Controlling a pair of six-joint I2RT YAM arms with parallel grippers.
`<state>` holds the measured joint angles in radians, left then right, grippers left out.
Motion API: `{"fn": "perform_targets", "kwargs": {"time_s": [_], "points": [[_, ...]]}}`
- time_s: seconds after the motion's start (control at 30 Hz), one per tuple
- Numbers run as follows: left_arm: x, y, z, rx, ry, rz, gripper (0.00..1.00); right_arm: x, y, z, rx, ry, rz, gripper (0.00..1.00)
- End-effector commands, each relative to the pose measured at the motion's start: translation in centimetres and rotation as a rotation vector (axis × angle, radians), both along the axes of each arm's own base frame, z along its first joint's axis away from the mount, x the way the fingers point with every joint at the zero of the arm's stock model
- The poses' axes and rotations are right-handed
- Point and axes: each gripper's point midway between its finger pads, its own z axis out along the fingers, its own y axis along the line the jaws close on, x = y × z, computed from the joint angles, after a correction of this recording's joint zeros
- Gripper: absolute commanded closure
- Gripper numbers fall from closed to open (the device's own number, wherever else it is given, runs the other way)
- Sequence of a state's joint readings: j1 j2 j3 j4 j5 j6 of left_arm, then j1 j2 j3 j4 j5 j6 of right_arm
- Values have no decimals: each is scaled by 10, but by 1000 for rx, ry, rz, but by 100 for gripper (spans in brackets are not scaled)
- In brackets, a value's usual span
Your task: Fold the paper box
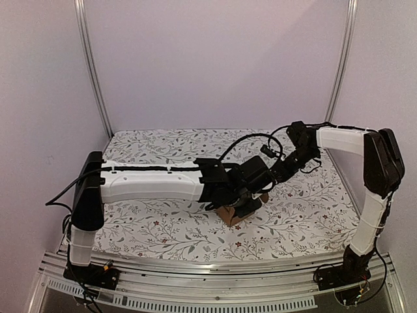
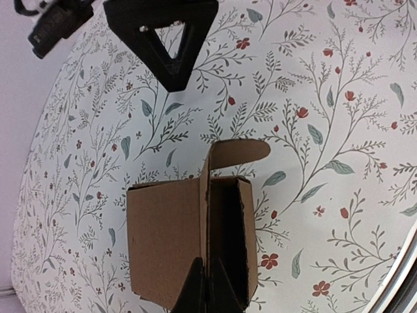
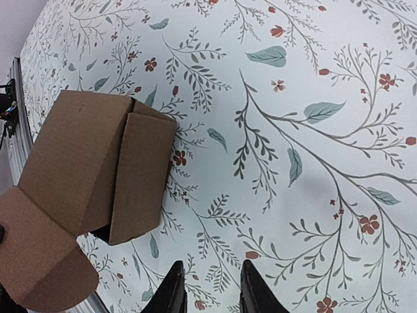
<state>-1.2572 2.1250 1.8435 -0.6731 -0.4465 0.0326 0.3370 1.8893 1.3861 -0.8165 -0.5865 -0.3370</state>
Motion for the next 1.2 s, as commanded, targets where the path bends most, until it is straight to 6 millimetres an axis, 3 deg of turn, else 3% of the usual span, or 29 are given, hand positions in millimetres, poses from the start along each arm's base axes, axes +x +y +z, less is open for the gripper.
{"fn": "perform_targets", "kwargs": {"time_s": [0.0, 0.1, 0.23, 0.37, 0.47, 0.7, 0.9, 1.0, 1.17], "points": [[-17, -3, -11, 30, -4, -32, 100, -19, -12, 20, 13, 4, 17, 71], [-23, -5, -18, 44, -12, -51, 99, -31, -14, 28, 24, -30, 59, 67], [-34, -3, -37, 87, -27, -74, 91, -34, -12, 49, 57, -93, 82, 62], [-43, -2, -52, 115, -23, -89, 79, -30, 2, 71, 137, -119, 95, 58], [-48, -2, -58, 133, -28, -100, 67, -32, 22, 72, 154, -96, 126, 56], [-56, 4, -63, 149, -19, -111, 54, -43, 65, 40, 84, -36, 221, 51], [-57, 11, -48, 92, -29, -111, 49, -42, 65, 7, -5, 16, 212, 48], [-57, 14, -33, 32, -37, -99, 41, -45, 62, -6, -50, 26, 213, 48], [-61, 21, -12, -77, -1, -56, 37, -47, 59, -22, -118, 35, 209, 47]]}}
